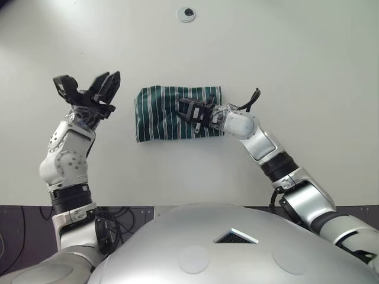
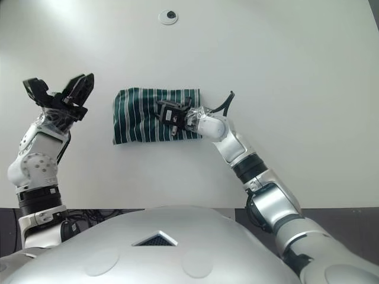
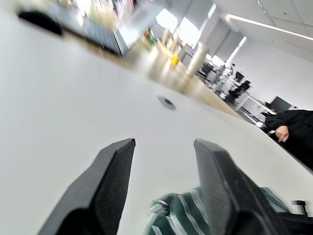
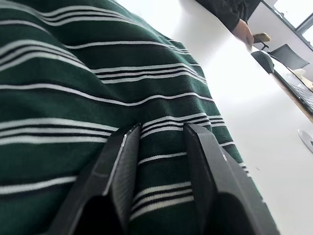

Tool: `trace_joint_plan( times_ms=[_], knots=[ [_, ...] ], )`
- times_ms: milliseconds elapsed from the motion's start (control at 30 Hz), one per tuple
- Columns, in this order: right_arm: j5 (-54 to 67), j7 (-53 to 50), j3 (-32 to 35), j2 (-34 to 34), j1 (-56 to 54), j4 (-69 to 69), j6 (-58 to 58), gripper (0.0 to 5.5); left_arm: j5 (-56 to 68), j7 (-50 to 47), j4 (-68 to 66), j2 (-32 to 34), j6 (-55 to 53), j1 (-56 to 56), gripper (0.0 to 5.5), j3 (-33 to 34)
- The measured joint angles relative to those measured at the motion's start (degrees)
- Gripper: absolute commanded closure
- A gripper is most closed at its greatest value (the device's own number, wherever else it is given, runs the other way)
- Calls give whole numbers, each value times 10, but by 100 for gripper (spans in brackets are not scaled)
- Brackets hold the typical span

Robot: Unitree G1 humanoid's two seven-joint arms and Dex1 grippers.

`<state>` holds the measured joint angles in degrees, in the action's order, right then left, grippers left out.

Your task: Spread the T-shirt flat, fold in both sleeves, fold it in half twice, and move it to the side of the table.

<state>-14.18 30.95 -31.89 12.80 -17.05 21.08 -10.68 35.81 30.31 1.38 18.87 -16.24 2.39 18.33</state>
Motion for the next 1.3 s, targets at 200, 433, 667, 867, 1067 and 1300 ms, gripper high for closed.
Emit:
trace_joint_plan(
  times_ms=[200, 433, 667, 867, 1067, 1300],
  knots=[
    [23, -52, 133, 133, -37, 99, -2, 391, -167, -68, -25, -70, 271, -66, 331, -37],
    [30, -125, 223, 176, -85, 240, 6, 391, -231, -97, -98, -114, 383, -93, 331, -77],
    [65, -214, 304, 163, -61, 133, -96, 391, -209, -89, -123, -123, 428, -97, 331, -76],
    [79, -325, 335, 46, 18, 0, -239, 391, -179, -87, -162, -146, 411, -94, 331, -77],
    [81, -334, 324, 9, 54, 41, -329, 391, -319, -191, -237, -131, 577, -104, 331, -67],
    [148, -260, 298, -33, 116, 50, -355, 391, -354, -231, -254, -134, 658, -91, 331, -70]
  ],
)
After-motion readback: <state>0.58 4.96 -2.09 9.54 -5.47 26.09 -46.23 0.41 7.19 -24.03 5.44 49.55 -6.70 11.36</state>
